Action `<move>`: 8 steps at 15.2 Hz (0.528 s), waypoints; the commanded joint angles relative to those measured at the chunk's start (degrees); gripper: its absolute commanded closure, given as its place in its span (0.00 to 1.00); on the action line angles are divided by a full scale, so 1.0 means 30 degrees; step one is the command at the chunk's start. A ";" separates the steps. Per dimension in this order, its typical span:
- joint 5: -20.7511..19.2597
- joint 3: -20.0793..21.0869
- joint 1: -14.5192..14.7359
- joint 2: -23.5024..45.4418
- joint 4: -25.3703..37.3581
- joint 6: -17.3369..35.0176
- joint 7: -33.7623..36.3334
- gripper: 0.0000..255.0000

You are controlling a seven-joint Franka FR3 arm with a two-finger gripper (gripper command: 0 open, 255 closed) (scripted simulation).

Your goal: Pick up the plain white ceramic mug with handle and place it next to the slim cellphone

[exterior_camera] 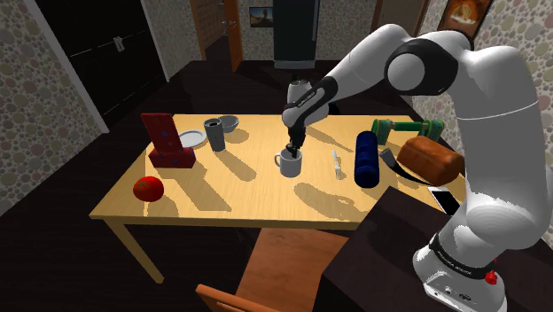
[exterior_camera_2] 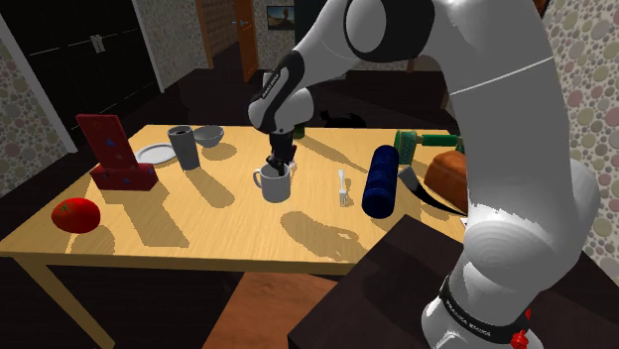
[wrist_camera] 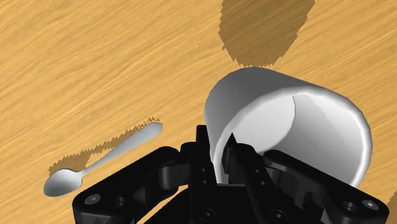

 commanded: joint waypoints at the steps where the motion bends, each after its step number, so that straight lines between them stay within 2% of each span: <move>1: -0.0034 -0.0022 0.0036 -0.0394 -0.0006 -0.0383 0.0043 1.00; 8: -0.0144 -0.0096 0.0088 -0.1602 0.0082 -0.1677 0.0115 1.00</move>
